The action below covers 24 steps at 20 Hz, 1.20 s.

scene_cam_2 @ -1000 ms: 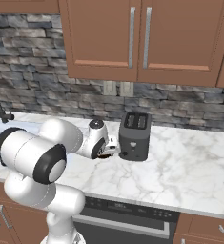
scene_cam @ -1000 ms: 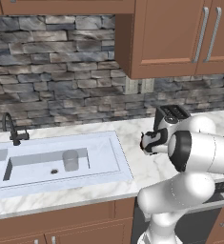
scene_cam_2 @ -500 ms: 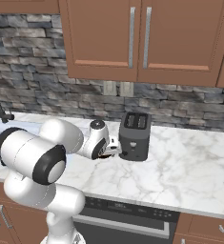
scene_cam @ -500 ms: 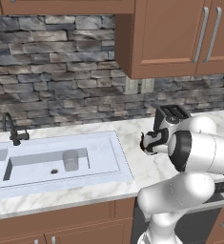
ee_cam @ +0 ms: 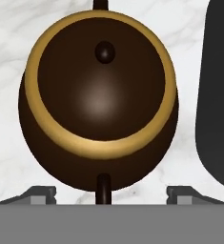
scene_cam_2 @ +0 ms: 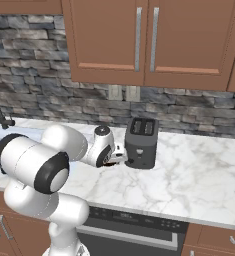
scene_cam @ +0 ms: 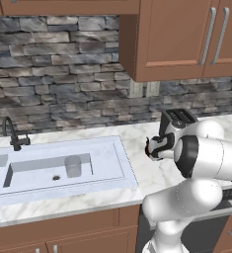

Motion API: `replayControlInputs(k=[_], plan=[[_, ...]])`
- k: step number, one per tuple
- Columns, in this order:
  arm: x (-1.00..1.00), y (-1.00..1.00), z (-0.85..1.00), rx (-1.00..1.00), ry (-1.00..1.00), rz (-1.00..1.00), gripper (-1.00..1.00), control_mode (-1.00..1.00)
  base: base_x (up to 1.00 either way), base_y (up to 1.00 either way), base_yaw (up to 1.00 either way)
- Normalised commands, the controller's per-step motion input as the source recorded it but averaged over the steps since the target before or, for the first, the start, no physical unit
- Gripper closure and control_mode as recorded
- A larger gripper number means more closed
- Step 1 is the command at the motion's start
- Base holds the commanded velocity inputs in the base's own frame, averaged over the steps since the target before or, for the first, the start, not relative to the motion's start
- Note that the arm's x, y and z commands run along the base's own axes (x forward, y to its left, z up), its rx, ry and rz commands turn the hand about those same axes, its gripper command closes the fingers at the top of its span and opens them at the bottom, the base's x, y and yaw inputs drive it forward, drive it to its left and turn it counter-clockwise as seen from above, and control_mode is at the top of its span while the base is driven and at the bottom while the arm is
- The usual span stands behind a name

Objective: Place the teapot in the left basin and the glass cup in the right basin of the sink.

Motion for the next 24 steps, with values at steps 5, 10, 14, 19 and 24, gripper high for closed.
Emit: replayControlInputs(k=[5,10,14,19,24], plan=[[0.0,0.0,0.0,0.0,0.0,0.0,1.0,-1.0,0.0,0.0,0.0],[0.0,0.0,0.0,0.0,0.0,0.0,1.0,-1.0,0.0,0.0,0.0],[0.0,0.0,0.0,0.0,0.0,0.0,1.0,-1.0,0.0,0.0,0.0],[-0.01,0.0,0.0,0.0,0.0,0.0,1.0,-1.0,0.0,0.0,0.0],[-0.17,0.01,0.06,0.0,-0.01,0.0,1.0,-1.0,0.0,0.0,0.0]])
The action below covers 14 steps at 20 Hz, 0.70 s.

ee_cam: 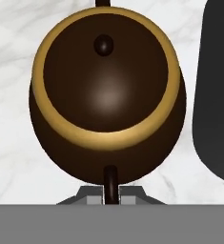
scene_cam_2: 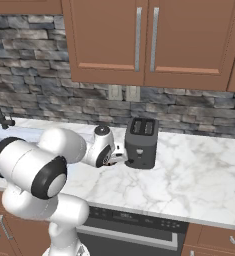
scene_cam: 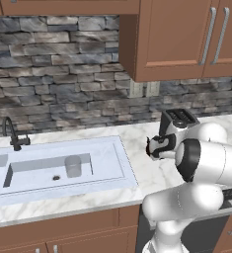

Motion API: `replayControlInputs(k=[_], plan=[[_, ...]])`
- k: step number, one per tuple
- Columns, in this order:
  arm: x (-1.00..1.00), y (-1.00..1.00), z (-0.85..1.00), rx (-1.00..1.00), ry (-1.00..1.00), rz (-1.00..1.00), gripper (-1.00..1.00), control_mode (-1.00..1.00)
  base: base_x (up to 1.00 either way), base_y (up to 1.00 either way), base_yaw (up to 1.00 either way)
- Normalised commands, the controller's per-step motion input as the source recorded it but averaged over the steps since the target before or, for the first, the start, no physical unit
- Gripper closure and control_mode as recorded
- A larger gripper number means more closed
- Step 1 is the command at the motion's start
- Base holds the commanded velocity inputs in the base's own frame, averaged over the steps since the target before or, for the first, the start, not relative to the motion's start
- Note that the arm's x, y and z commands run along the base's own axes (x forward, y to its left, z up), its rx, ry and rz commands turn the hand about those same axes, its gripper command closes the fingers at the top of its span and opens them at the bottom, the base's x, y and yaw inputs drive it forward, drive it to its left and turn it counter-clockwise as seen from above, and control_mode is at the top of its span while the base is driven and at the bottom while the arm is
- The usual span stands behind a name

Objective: Place the teapot in the left basin and the glass cup in the right basin of the sink.

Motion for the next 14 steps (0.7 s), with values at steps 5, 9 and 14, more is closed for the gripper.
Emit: replayControlInputs(k=[5,9,14], plan=[[-0.3,0.09,0.16,0.0,-0.03,0.0,1.0,-1.0,0.0,0.0,0.0],[-0.29,0.13,0.23,0.0,0.0,0.0,1.0,-1.0,0.0,0.0,0.0],[-0.22,0.14,0.27,0.0,0.0,0.0,1.0,-1.0,0.0,0.0,0.0]])
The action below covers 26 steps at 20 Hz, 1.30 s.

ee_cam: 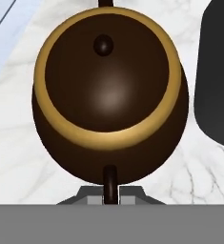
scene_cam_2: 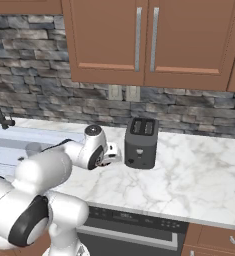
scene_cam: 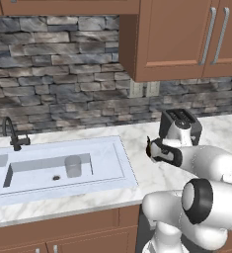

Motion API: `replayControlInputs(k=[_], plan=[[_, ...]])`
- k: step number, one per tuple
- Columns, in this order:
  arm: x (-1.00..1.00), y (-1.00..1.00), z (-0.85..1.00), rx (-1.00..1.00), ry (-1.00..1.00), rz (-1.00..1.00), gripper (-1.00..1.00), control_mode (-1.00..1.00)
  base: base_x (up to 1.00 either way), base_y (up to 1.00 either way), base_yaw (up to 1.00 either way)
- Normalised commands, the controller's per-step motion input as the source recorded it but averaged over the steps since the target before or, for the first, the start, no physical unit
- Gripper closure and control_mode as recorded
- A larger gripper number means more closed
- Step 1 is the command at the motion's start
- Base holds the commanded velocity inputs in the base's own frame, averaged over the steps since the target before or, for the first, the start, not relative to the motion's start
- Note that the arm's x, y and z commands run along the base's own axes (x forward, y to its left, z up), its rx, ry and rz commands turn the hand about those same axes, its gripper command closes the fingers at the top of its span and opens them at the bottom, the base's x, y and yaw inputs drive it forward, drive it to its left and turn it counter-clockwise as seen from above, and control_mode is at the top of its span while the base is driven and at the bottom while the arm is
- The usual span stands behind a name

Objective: Place the teapot in the left basin and the glass cup in the right basin of the sink.

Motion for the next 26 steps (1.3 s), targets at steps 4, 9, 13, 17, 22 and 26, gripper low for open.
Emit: replayControlInputs(k=[4,9,13,17,22,26], plan=[[-0.11,0.07,0.23,0.0,0.0,0.0,1.0,-1.0,0.0,0.0,0.0],[-0.01,0.01,0.21,0.0,0.0,0.0,1.0,-1.0,0.0,0.0,0.0],[-0.1,0.0,0.22,0.0,0.0,0.0,1.0,-1.0,0.0,0.0,0.0],[-0.07,0.0,0.15,0.0,-0.01,0.0,1.0,-1.0,0.0,0.0,0.0],[-0.07,0.0,0.14,0.0,-0.14,0.0,1.0,-1.0,0.0,0.0,0.0],[-0.06,0.02,0.17,0.0,-0.15,0.0,1.0,-1.0,0.0,0.0,0.0]])
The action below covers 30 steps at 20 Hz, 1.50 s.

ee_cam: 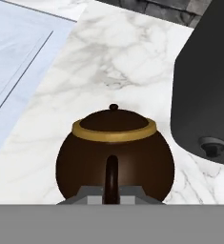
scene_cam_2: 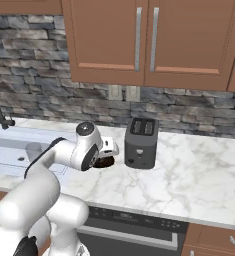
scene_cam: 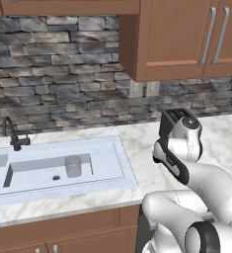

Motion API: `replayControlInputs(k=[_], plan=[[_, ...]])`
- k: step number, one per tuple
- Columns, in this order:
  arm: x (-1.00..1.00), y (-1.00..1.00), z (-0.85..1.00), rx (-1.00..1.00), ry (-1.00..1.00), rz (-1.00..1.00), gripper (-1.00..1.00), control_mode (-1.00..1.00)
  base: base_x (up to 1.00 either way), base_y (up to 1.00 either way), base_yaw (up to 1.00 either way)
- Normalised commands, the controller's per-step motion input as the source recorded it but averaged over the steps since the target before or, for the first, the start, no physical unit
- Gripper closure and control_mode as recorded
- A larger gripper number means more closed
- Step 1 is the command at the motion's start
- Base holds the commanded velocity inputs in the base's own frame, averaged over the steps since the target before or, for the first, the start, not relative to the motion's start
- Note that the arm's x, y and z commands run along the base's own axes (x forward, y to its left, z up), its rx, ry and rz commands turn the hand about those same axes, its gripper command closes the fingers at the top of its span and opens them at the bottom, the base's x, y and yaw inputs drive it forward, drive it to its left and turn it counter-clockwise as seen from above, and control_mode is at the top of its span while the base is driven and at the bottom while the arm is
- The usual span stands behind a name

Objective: Place the teapot in the left basin and the glass cup in the right basin of the sink.

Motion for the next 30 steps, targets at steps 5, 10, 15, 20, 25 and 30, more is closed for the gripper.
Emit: replayControlInputs(k=[5,10,15,20,25,30], plan=[[-0.05,0.04,0.16,0.01,-0.14,0.0,1.0,-1.0,0.0,0.0,0.0],[-0.06,0.08,0.09,0.05,-0.1,0.0,1.0,-1.0,0.0,0.0,0.0],[-0.02,0.03,0.15,0.05,0.0,0.0,1.0,-1.0,0.0,0.0,0.0],[0.0,0.0,0.24,0.0,0.03,0.0,1.0,-1.0,0.0,0.0,0.0],[-0.12,0.02,0.18,0.0,0.05,0.0,1.0,-1.0,0.0,0.0,0.0],[-0.13,0.01,0.18,0.0,0.1,0.0,1.0,-1.0,0.0,0.0,0.0]])
